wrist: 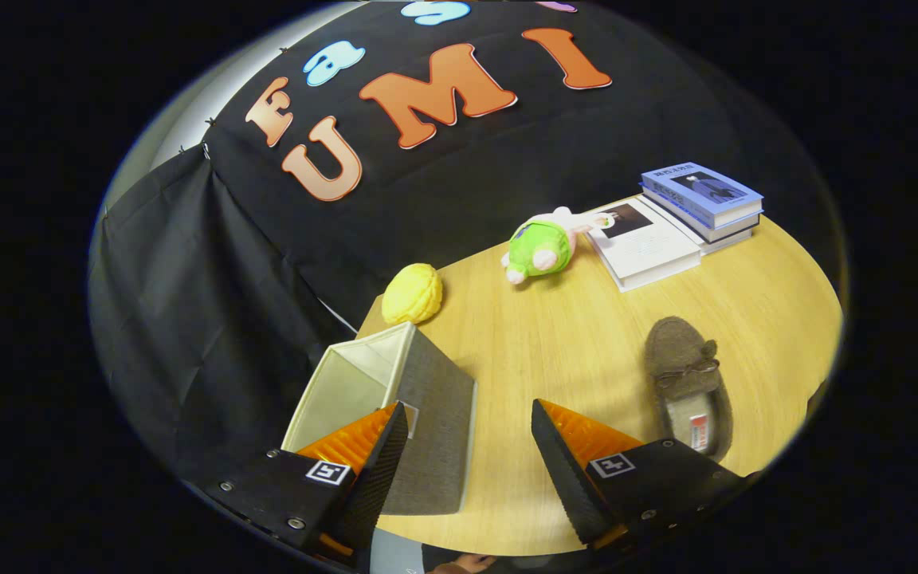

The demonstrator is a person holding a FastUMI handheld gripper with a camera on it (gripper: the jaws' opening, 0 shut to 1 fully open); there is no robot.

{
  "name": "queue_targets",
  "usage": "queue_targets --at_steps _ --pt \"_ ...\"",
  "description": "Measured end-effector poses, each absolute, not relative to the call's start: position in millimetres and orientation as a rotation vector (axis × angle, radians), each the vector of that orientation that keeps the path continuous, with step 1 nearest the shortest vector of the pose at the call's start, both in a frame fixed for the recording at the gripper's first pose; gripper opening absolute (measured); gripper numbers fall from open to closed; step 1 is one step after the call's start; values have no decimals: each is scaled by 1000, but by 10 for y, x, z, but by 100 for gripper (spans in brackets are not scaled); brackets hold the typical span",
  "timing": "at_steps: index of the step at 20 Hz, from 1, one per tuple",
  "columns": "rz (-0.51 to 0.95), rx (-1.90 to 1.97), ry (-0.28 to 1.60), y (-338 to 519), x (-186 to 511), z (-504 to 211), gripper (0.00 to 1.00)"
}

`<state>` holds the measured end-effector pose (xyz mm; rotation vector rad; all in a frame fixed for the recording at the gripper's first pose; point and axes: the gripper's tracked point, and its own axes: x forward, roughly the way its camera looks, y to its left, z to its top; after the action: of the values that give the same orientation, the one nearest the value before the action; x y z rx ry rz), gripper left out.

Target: Open the storage box then place both shoes into the box .Put the left shoe in first, then the right shoe, with the right side of both shoes facing outward in a uniform manner.

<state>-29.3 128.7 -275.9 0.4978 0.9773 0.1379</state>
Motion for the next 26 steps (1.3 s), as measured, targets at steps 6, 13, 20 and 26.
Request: queue_targets --at_steps 6,13,20,26 --pt "20 436 1013 496 -577 -3081 93" --pt "-104 369 1043 -225 -777 -3382 93" --pt "-125 390 1152 -363 -880 -3890 86" --pt "-242 435 1118 -514 -761 -4168 60"
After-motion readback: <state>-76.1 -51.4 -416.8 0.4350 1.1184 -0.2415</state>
